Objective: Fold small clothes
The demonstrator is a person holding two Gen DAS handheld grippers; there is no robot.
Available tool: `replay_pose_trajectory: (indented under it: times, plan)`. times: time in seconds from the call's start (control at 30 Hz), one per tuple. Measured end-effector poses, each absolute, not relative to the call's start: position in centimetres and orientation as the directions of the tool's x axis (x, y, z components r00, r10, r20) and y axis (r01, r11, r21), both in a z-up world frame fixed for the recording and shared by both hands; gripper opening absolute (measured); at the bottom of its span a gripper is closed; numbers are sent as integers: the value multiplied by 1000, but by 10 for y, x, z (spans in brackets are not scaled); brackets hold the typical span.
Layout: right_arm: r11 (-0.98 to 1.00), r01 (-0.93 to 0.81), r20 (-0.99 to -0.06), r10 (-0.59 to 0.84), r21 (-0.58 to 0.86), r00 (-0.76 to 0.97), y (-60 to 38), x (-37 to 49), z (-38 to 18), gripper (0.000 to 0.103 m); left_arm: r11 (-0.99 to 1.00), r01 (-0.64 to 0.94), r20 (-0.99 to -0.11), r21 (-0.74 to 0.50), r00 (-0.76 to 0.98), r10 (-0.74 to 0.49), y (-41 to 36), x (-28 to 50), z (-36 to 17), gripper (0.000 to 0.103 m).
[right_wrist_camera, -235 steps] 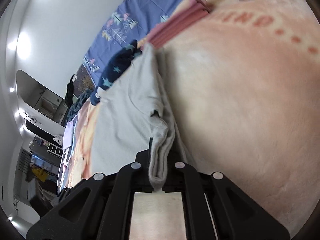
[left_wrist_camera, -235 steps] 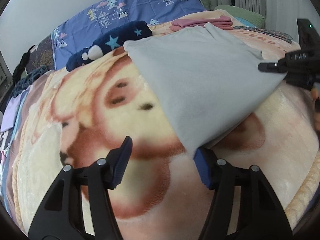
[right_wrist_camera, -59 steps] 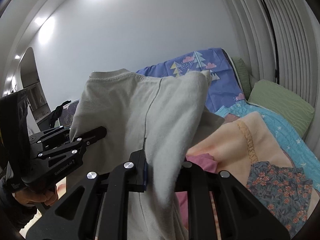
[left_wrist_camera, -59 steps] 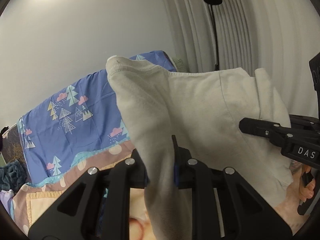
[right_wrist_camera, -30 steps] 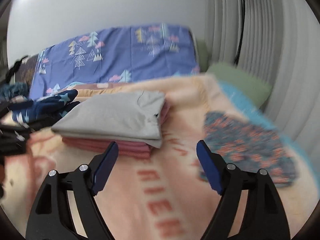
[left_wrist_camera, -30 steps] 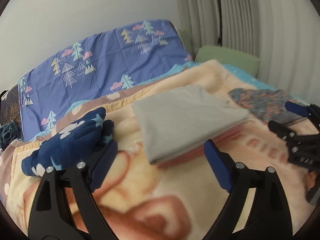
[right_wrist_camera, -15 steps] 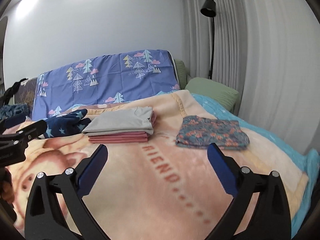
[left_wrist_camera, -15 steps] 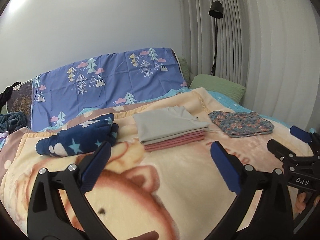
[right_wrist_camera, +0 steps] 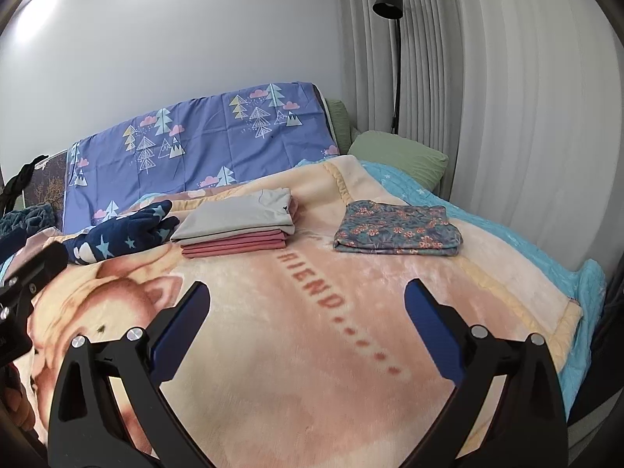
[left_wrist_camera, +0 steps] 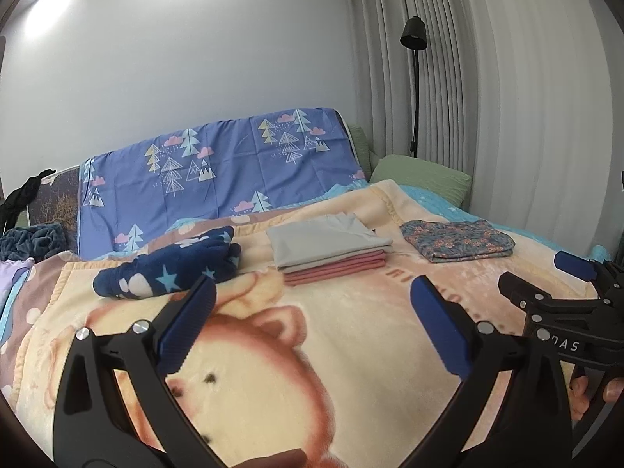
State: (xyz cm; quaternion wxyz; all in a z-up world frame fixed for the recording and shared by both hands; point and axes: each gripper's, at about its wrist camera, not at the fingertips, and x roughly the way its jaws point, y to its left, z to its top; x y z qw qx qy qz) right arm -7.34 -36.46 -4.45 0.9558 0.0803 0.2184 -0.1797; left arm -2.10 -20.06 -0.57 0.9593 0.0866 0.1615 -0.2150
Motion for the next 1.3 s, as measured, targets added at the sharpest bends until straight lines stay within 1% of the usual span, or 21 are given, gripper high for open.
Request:
replay_pose_trajectory:
  times: [0.13, 0.47, 1.3]
  plan:
    - [924, 376, -441, -310, 70, 842, -359, -81, -42, 100, 888, 448, -362, 104, 849, -385, -202, -30, -8, 101]
    - [921, 385, -462, -318, 54, 828, -354, -87, -43, 100, 885, 460, -424, 78, 818, -388, -203, -35, -19, 101]
    - [918, 393, -507, -317, 47, 802, -356, -75, -60, 100, 883, 452, -442, 125, 822, -359, -210, -33, -34, 101]
